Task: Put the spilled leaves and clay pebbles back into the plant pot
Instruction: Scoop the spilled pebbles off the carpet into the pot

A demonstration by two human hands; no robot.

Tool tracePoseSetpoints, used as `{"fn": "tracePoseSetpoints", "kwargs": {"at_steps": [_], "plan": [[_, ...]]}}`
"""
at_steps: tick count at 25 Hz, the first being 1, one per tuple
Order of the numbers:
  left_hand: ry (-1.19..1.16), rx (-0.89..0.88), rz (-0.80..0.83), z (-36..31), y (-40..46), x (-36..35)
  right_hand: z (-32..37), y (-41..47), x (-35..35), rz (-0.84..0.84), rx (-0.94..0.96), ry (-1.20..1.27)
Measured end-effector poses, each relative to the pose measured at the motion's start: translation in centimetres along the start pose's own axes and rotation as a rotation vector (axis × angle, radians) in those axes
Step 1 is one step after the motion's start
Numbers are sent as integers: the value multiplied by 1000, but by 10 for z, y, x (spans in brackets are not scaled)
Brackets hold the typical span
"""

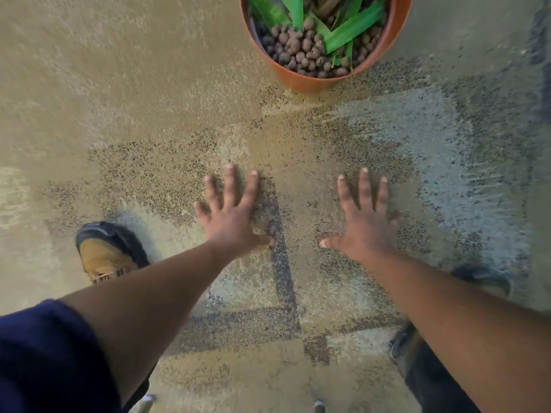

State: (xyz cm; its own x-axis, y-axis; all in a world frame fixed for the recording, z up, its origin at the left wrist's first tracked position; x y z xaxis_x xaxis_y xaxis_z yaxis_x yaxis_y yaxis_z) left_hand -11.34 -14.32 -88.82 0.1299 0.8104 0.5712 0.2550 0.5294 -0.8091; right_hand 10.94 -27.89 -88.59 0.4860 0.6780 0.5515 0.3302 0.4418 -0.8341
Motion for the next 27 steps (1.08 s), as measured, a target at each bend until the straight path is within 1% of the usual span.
{"fn": "tracePoseSetpoints", "kwargs": {"at_steps": [3,5,8,10,11,12,13,14,15,16,18,19,21,23,24,27], "plan": [[-379,435,-3,20,-26,-22,-17,-18,-23,16,-215,188],[-641,646,-13,21,-40,-46,-14,-30,-37,4,-411,430],[-899,866,8,-8,-60,-69,23,-54,-53,39,-774,1008],[-1024,922,9,-36,-70,-78,57,-65,-60,65,-940,1245],[-1092,912,11,-47,-72,-83,71,-66,-66,73,-982,1353],[-1195,872,23,-55,-71,-86,82,-64,-68,102,-975,1471],[-1278,815,76,-61,-68,-82,91,-60,-62,160,-929,1562],[-1321,732,140,-63,-63,-73,95,-54,-53,216,-856,1599],[-1310,632,180,-61,-55,-63,97,-45,-42,251,-768,1566],[-1245,525,203,-58,-46,-52,95,-36,-29,263,-665,1483],[-996,305,220,-51,-28,-27,87,-15,-2,190,-453,1193],[-839,189,202,-47,-21,-17,82,-7,12,119,-363,1023],[-590,-14,106,-44,-8,3,71,4,35,-69,-235,765],[-454,-159,-29,-47,1,21,63,9,51,-240,-136,664],[-414,-200,-82,-49,5,27,62,10,55,-282,-97,649],[-242,-267,-154,-51,12,38,61,8,61,-311,-33,613]]}}
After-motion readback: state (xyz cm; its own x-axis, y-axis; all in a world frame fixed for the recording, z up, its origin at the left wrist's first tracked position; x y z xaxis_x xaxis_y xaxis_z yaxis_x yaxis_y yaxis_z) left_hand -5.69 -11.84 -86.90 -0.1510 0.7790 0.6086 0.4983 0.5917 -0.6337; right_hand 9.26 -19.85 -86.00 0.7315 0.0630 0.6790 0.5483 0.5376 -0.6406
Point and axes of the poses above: each hand's wrist, its own y-axis towards the middle knuckle, its own x-axis out of the back of the hand, z = x × y, the point moved 2 cm from there along y, towards the middle knuckle, and after that the axes turned 4 degrees about -y, right-handed, at the moved point
